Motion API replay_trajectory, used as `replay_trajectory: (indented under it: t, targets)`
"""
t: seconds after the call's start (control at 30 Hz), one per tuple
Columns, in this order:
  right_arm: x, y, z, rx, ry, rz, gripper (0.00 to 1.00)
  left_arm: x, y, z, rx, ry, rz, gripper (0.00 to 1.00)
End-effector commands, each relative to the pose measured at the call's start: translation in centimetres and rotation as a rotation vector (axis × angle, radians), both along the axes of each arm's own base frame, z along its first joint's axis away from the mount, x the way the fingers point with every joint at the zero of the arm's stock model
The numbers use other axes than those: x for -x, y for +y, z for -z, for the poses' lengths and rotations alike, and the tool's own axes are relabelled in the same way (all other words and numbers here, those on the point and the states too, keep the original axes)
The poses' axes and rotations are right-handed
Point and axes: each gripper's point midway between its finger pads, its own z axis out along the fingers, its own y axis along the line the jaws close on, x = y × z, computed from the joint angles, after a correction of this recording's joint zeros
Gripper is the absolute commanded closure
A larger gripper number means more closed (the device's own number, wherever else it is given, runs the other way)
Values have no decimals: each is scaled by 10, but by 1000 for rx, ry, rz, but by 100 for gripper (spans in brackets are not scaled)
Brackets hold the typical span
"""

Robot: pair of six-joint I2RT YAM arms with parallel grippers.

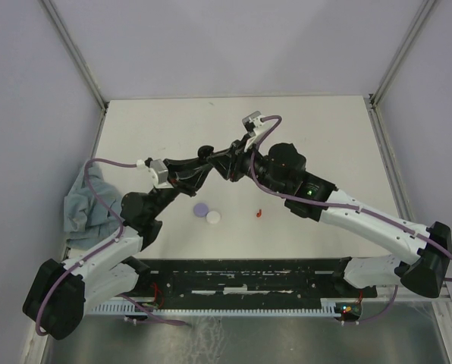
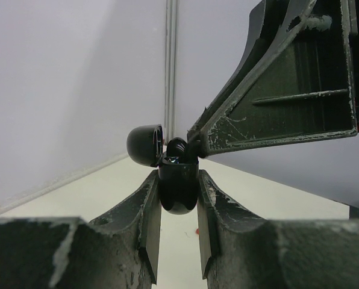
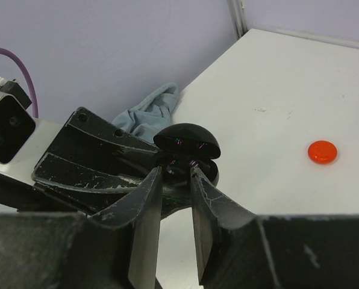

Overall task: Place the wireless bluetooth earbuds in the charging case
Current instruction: Place the earbud in the charging case.

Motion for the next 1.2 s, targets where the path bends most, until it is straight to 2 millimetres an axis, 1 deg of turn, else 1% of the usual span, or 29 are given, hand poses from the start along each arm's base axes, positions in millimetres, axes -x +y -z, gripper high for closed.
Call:
replay_trajectory:
  t: [0.0, 0.2, 0.23, 0.37, 0.47, 0.5, 0.57, 0.73, 0.83, 1.0, 1.17]
  targets:
    - [2, 1, 14, 57, 52, 5, 66, 20, 4, -34, 49, -153, 23, 97]
    - [4, 4, 3, 54, 48, -13, 63, 20, 1, -23, 27, -136, 37, 97]
    - [5, 3, -2, 53, 46, -12, 61, 19, 1, -22, 22, -131, 34, 97]
    - [4, -5, -15, 75, 38, 10, 55, 13, 0, -9, -2, -92, 22, 97]
    - [4, -12, -20, 119, 46, 27, 49, 12, -1, -2, -4, -70, 25, 97]
    - [4, -14, -25, 129, 44, 29, 48, 11, -1, 1, -7, -63, 25, 97]
    - [6, -17, -27, 162, 59, 28, 45, 11, -1, 2, -9, -59, 26, 97]
    - [9, -21, -25, 209, 108, 30, 44, 11, -2, 4, -12, -56, 30, 97]
    - [14, -16, -21, 224, 134, -8, 44, 12, -3, 5, -15, -51, 39, 97]
    - [16, -10, -8, 262, 168, -36, 44, 15, -6, 2, -9, -58, 63, 97]
    - [19, -2, -4, 264, 182, -75, 44, 18, -8, -1, -2, -65, 83, 97]
